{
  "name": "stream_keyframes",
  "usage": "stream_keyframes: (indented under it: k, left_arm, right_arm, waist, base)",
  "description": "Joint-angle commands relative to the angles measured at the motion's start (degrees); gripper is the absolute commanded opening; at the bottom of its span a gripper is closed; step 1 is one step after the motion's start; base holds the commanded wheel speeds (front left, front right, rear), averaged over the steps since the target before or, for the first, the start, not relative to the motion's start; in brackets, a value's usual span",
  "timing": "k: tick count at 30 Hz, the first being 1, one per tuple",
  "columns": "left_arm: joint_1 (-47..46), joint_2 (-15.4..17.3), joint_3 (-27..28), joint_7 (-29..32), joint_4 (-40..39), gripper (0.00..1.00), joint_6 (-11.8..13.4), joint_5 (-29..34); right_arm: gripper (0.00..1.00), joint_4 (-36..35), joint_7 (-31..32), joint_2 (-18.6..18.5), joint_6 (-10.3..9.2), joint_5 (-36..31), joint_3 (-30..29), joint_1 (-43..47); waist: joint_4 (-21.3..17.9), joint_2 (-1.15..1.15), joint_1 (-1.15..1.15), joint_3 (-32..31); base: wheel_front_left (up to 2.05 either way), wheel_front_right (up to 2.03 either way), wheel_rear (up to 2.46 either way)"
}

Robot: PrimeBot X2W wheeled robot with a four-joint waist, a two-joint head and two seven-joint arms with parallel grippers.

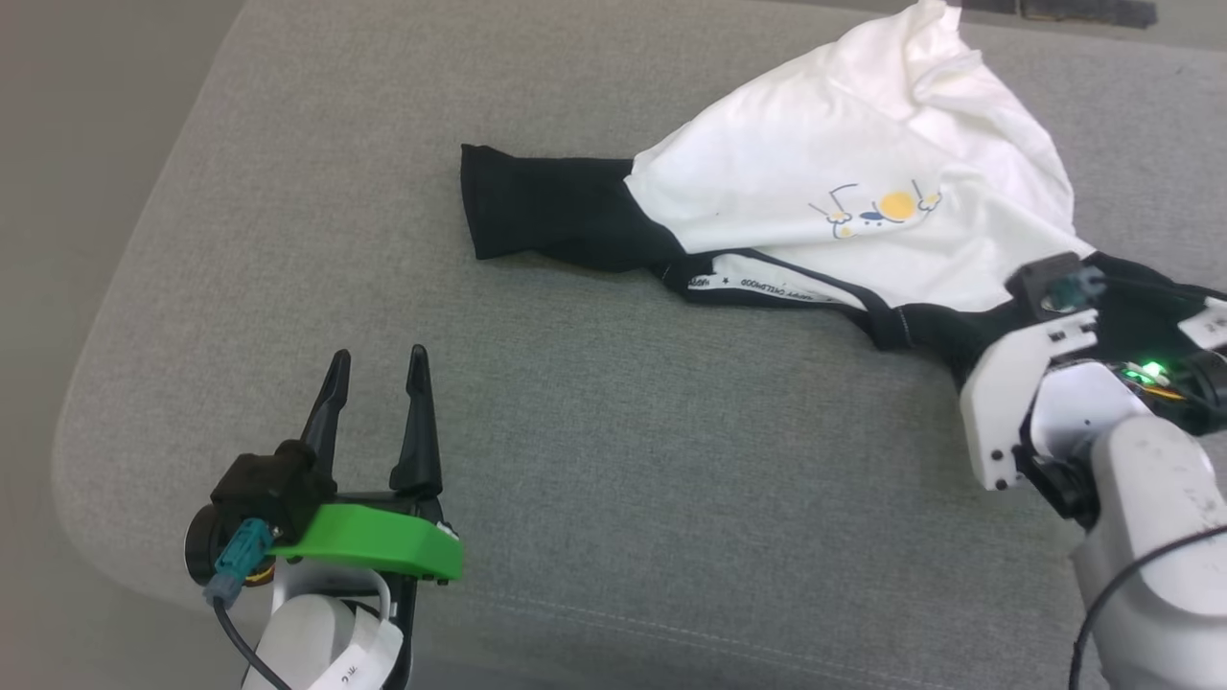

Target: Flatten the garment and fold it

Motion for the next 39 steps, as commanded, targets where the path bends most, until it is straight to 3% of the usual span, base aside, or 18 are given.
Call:
stream_keyframes:
  k: [1,5,6,7,8,11,16,22,24,26,27,34,39]
  left_arm:
    - [-1.0,-0.1,0.1,-0.3,-0.1,1.00,0.0,-0.9]
    - [-1.2,-0.1,-0.1,-0.3,-0.1,1.00,0.0,-1.1]
    - [-1.3,-0.1,-0.1,-0.3,0.0,1.00,0.1,-1.2]
    - [-1.3,-0.1,-0.1,-0.3,0.0,1.00,0.2,-1.2]
    - [-1.2,-0.1,0.0,-0.3,0.1,1.00,0.3,-1.3]
    - [-1.1,-0.1,-0.2,-0.3,0.4,1.00,0.2,-1.4]
    - [-0.3,-0.1,0.3,-0.3,0.5,1.00,0.4,-1.2]
    - [0.1,-0.1,0.2,-0.3,0.6,1.00,0.4,-1.2]
    - [0.1,-0.1,0.0,-0.3,0.8,1.00,0.3,-1.2]
    - [0.2,-0.1,0.0,-0.3,1.0,1.00,0.3,-1.2]
    - [0.3,-0.1,-0.1,-0.3,1.2,1.00,0.3,-1.2]
    - [-0.1,0.0,-1.4,2.3,3.0,1.00,-0.6,-2.6]
    - [-5.7,0.4,-5.2,9.1,5.3,1.00,-2.8,-3.5]
  right_arm:
    - [1.00,1.7,-0.5,0.3,-0.10,-0.6,0.7,-1.1]
    - [1.00,7.6,-0.1,0.5,-0.10,-0.6,2.3,-2.6]
    - [0.39,8.5,0.3,0.6,-0.10,-0.2,2.3,-2.9]
    - [0.02,9.1,0.3,0.5,-0.10,0.5,2.7,-3.2]
    - [0.00,9.5,0.5,0.4,-0.10,1.6,3.4,-3.3]
    - [0.00,8.1,0.6,-1.9,-0.10,5.6,6.6,-2.2]
    - [0.00,0.8,5.4,-10.5,-0.10,13.8,8.7,4.5]
    - [0.00,-9.1,16.4,-19.3,-0.10,21.1,4.4,14.9]
    - [0.00,-11.2,18.6,-20.3,-0.10,22.4,1.7,17.3]
    - [0.00,-13.3,17.5,-18.9,-0.10,23.3,-1.4,18.4]
    - [1.00,-14.1,16.8,-18.1,-0.10,23.7,-2.6,18.8]
    - [1.00,-21.5,8.9,-4.4,-0.10,32.1,-15.2,18.3]
    - [1.00,-25.7,2.9,2.0,-0.10,31.4,-23.7,17.0]
  waist:
    - [0.6,0.00,0.00,0.8]
    - [1.0,0.00,0.00,1.2]
    - [1.0,0.00,0.00,1.2]
    - [0.9,0.00,0.00,1.2]
    - [0.7,0.00,0.00,1.0]
    - [0.6,0.00,0.00,-0.1]
    - [-0.7,0.00,0.00,-1.6]
    - [-2.3,0.00,0.00,-2.5]
    - [-2.9,0.00,0.00,-2.7]
    - [-3.3,0.00,0.00,-3.1]
    - [-3.5,0.00,0.00,-3.2]
    - [-4.1,0.00,0.00,-5.4]
    - [-5.0,0.00,0.00,-5.7]
  base:
    - [0.00,0.00,0.00]
    - [0.00,0.00,0.00]
    - [0.00,0.00,0.00]
    - [0.00,0.00,0.00]
    - [0.00,0.00,0.00]
    - [0.00,0.00,0.00]
    - [0.00,0.00,0.00]
    - [0.00,0.00,0.00]
    - [0.00,0.00,0.00]
    - [0.00,0.00,0.00]
    - [0.00,0.00,0.00]
    - [0.00,0.00,0.00]
    - [0.00,0.00,0.00]
